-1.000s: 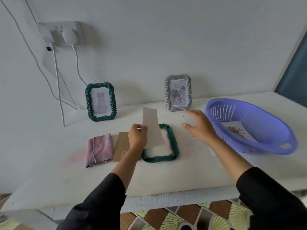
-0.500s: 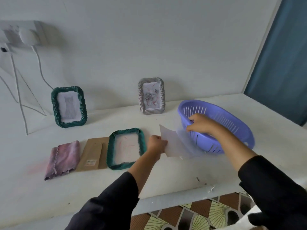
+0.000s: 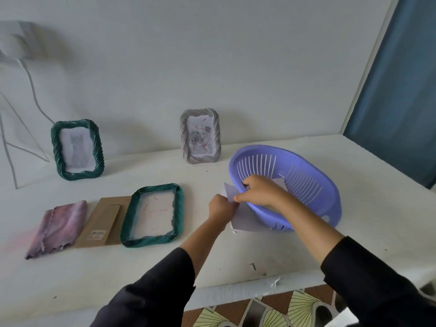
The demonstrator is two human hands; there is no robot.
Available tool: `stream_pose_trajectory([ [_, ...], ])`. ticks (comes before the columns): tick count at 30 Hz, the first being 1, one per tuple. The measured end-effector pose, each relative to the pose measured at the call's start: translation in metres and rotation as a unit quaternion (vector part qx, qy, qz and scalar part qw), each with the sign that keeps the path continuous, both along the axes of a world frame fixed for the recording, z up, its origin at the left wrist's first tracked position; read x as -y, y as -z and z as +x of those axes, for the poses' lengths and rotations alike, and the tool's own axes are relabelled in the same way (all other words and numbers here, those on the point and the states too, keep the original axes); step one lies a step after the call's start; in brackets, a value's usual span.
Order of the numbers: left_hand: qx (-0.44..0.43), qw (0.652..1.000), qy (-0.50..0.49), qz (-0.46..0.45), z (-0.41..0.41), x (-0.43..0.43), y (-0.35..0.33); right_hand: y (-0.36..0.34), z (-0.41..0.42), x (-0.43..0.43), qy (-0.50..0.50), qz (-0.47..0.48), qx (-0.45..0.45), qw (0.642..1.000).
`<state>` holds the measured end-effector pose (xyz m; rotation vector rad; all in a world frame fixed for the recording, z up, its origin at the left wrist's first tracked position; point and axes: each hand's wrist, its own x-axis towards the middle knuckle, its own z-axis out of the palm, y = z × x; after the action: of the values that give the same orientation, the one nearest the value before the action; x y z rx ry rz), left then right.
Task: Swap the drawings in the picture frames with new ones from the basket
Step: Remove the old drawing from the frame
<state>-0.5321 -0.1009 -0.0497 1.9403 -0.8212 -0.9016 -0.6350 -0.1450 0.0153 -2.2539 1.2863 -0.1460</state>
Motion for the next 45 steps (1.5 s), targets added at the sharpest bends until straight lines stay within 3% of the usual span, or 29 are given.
stream_pose_trajectory([
  [3, 0.009, 1.0, -0.001, -0.001, -0.001, -0.001, -0.003, 0.001, -0.001, -0.003, 0.002, -0.012, 0.004, 1.0],
  [8, 0.162, 0.987, -0.008, -0.001, -0.003, -0.005, -0.013, -0.013, -0.017, 0.01, 0.035, 0.056, 0.026, 0.997],
  [12, 0.076, 0.984, 0.005, -0.162, -0.009, -0.007, -0.037, -0.003, -0.038, 0.042, 0.107, 0.0, -0.161, 0.981],
  [15, 0.066, 0.985, 0.068, -0.146, -0.013, -0.002, -0.046, 0.021, -0.039, 0.055, 0.114, 0.079, -0.295, 0.945],
  [17, 0.071, 0.986, 0.09, -0.121, -0.015, -0.001, -0.048, 0.036, -0.038, 0.065, 0.107, 0.082, -0.312, 0.94],
  [20, 0.067, 0.987, 0.094, -0.115, -0.016, -0.003, -0.051, 0.026, -0.039, 0.055, 0.117, 0.072, -0.303, 0.943],
  [25, 0.056, 0.987, 0.103, -0.113, -0.015, -0.002, -0.052, 0.007, -0.049, 0.042, 0.216, 0.007, -0.244, 0.945],
  [31, 0.048, 0.987, 0.116, -0.102, -0.015, -0.002, -0.053, -0.001, -0.047, 0.037, 0.239, -0.038, -0.219, 0.945],
  [36, -0.045, 0.982, 0.074, -0.17, -0.004, -0.005, -0.057, -0.036, -0.045, 0.026, 0.192, -0.034, -0.138, 0.971],
  [39, -0.084, 0.967, 0.022, -0.237, 0.003, -0.013, -0.073, -0.07, -0.032, 0.009, 0.152, -0.116, -0.033, 0.981],
  [42, -0.2, 0.952, 0.042, -0.229, 0.013, -0.024, -0.092, -0.093, 0.002, -0.021, 0.075, -0.174, 0.06, 0.98],
  [45, -0.286, 0.934, 0.045, -0.21, 0.031, -0.039, -0.098, -0.087, 0.045, -0.049, 0.013, -0.179, 0.075, 0.981],
])
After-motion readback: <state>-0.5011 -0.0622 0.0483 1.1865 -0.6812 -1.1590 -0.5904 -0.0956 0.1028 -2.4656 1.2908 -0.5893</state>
